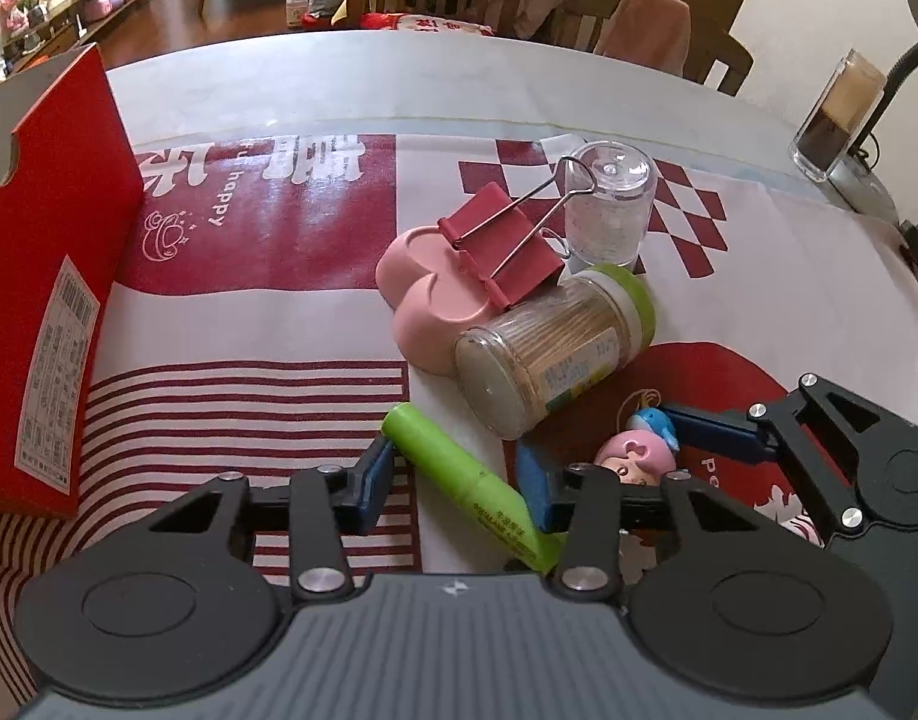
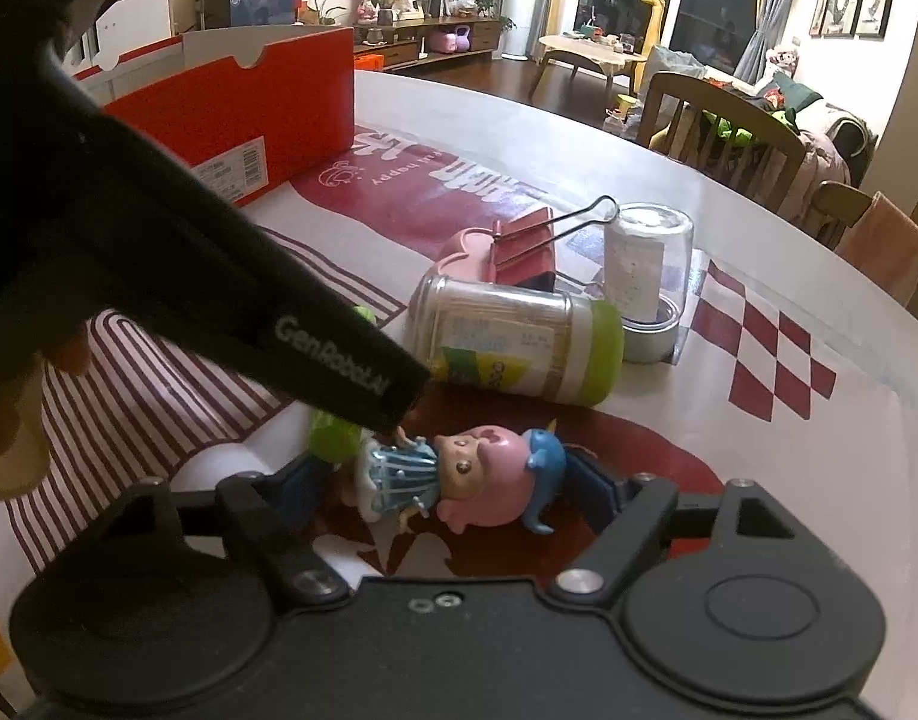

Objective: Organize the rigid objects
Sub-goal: 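Close the left gripper on the green highlighter while the right gripper closes on the pig figure, then carry the highlighter with the left gripper while the right gripper carries the pig figure over the shoebox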

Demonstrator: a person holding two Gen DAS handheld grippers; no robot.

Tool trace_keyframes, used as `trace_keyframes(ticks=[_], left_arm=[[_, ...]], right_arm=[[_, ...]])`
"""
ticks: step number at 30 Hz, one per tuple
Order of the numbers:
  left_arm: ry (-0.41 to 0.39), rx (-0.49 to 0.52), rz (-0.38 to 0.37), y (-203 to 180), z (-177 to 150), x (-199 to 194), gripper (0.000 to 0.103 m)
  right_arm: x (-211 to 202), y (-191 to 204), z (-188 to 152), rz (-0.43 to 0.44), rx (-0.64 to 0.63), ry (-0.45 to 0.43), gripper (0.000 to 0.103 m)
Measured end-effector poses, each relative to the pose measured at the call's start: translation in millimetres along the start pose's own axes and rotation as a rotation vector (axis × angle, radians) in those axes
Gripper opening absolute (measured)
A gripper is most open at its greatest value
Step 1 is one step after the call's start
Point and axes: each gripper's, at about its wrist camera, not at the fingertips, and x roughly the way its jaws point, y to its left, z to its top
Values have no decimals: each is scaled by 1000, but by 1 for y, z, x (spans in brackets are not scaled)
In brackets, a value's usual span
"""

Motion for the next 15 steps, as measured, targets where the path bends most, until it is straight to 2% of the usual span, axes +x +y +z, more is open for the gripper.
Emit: trace_keyframes(ticks=[2,3,4,10,15], left_arm=[[-7,2,2,1,0,-2,31],[-2,6,15,1,-1,-2,22],[3,2,20,2,-1,-2,20],[-5,-9,24,13,-2,-3,16],[-23,-13,38,19,-3,-9,16]], right_arm=[[-1,2,1,-2,-8,1,76],[-2,2,1,-6,-15,0,76],[-3,3,1,-10,-21,-1,76],[-8,6,0,-23,-20,4,76],[-16,2,0,-31,30,17,76]])
